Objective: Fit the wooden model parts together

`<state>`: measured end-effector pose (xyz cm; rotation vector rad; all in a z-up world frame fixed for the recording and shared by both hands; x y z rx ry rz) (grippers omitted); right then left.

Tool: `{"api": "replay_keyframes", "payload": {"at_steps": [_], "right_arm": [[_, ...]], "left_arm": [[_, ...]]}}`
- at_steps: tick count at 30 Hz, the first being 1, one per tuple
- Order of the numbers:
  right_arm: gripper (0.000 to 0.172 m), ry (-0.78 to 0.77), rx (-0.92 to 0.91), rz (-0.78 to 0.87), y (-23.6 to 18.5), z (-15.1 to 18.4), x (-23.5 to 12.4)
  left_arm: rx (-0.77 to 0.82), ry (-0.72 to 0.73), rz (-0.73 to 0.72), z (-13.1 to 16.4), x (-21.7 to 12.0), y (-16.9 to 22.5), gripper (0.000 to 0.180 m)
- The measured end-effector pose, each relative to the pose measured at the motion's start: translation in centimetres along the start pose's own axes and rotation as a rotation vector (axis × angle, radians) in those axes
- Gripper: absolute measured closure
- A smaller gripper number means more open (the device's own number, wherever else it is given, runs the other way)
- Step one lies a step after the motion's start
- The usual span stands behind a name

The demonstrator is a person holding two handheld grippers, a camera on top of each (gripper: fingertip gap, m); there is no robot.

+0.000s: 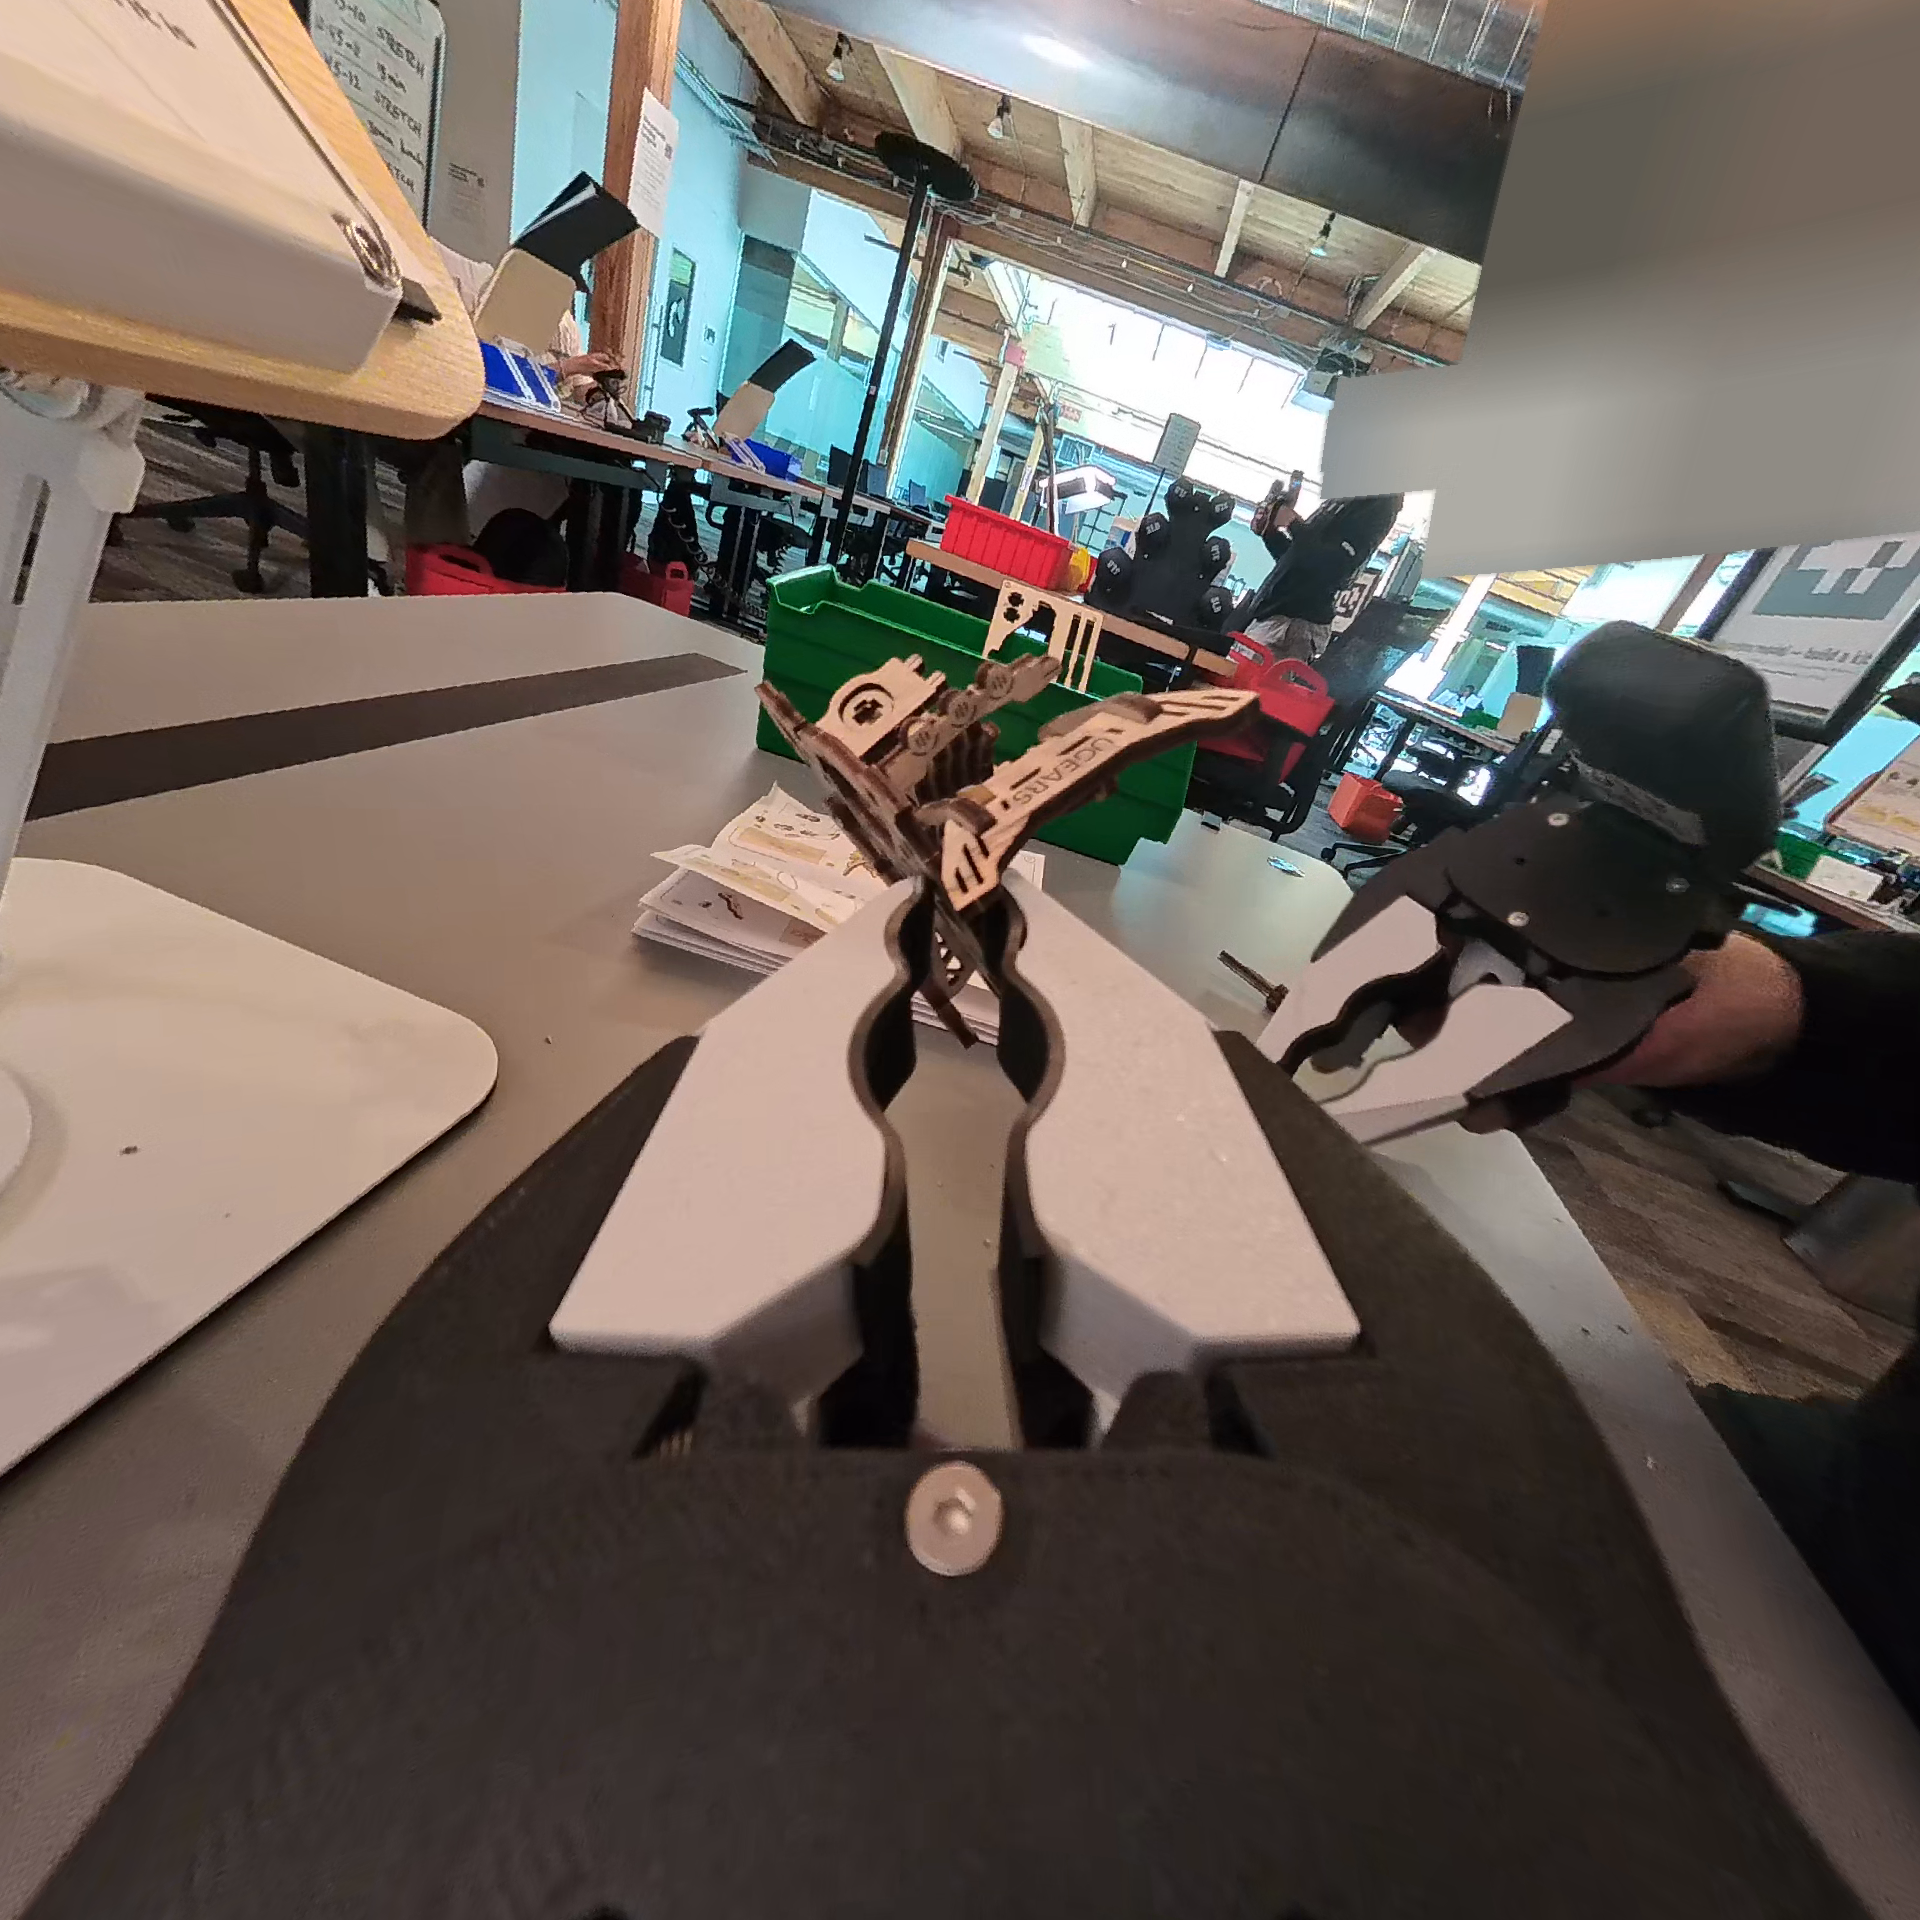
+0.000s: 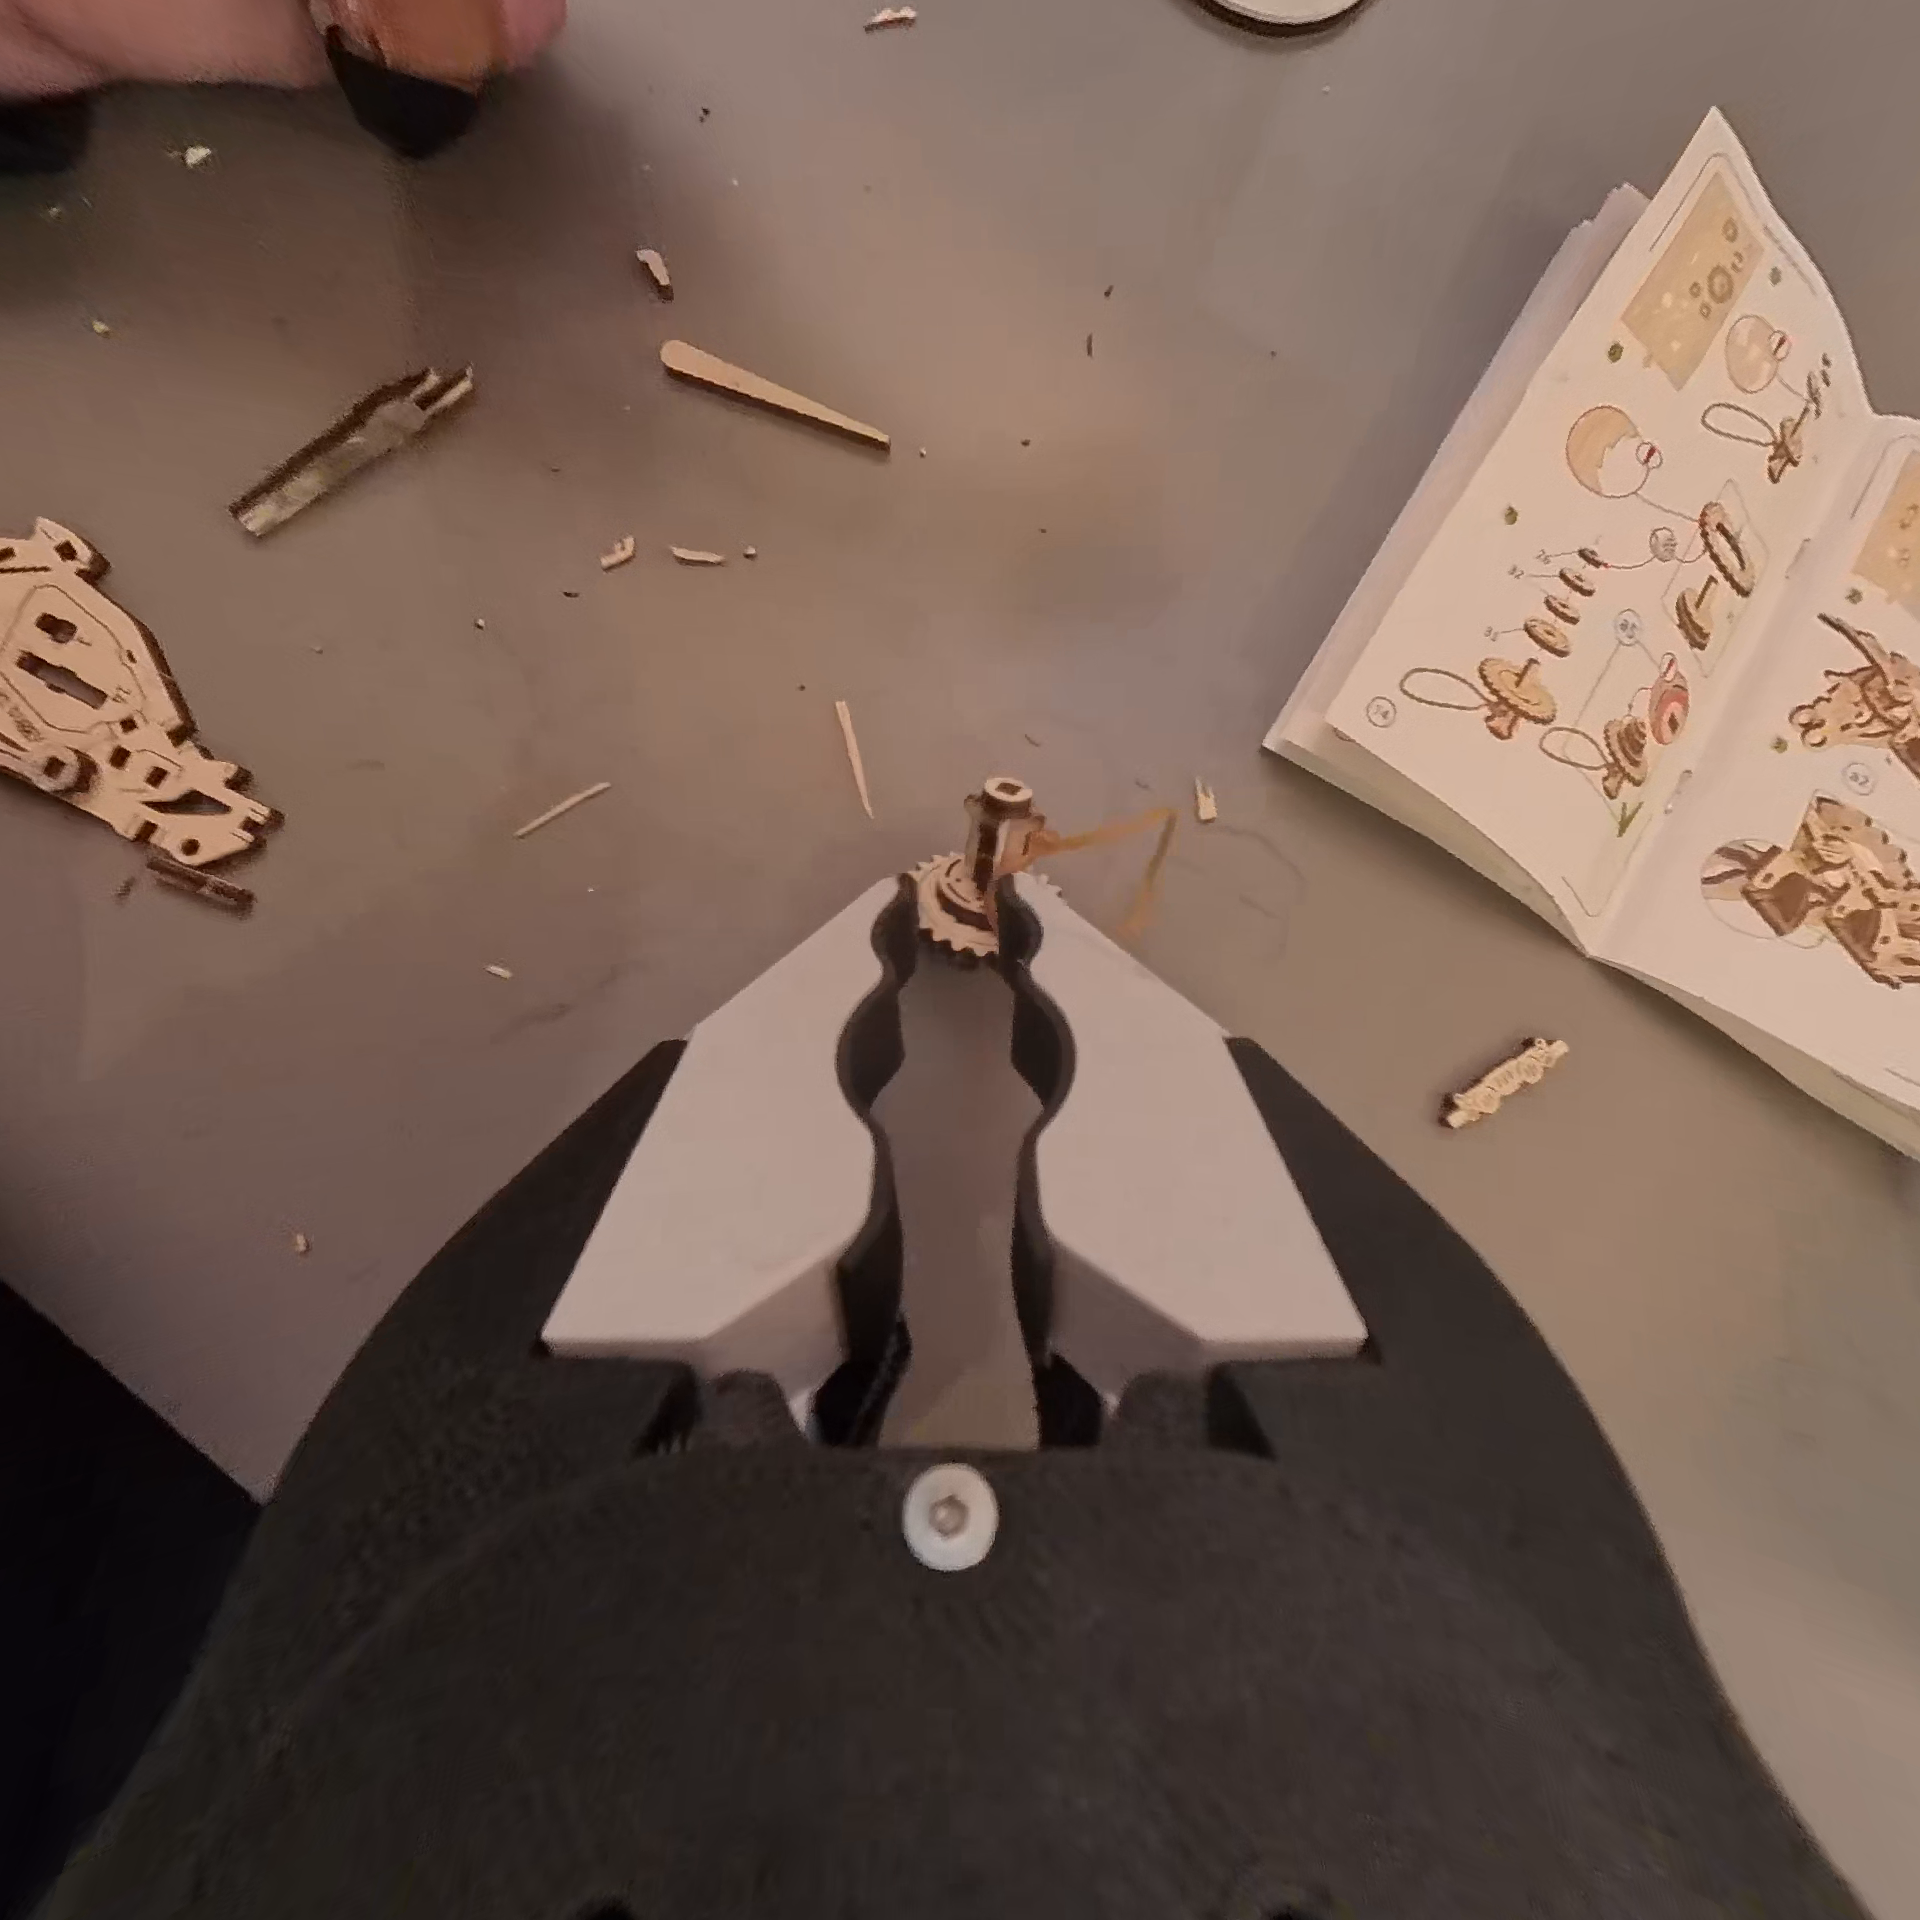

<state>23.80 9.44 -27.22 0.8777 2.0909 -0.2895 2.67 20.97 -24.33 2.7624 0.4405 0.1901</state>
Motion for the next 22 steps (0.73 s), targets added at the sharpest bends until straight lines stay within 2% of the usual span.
{"api": "replay_keyframes", "payload": {"at_steps": [4, 12, 16, 22], "right_arm": [[0.144, -0.014, 0.01, 0.017, -0.67, -0.1, 0.03], [0.139, 0.011, 0.053, 0.076, -0.47, -0.37, -0.43], [0.141, 0.002, 0.13, 0.063, -0.72, -0.17, 0.22], [0.149, 0.016, 0.088, 0.07, -0.93, -0.15, 0.43]], "left_arm": [[-0.003, 0.0, -0.001, 0.0, -0.01, -0.02, 0.175], [-0.001, -0.007, -0.003, 0.08, -0.02, 0.09, 0.174], [-0.005, -0.007, -0.003, 0.09, -0.01, 0.03, 0.175], [-0.001, -0.009, -0.003, 0.1, 0.01, 0.07, 0.174]]}}
Point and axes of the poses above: each gripper's, where its closed fingertips meet, x out along the fingers, z out of its underside, y = z × x across the jaws, the point moved 8 cm from there along -x, back along the fingers, and after that the axes turned 2 degrees about -x, right-handed, at the moved point
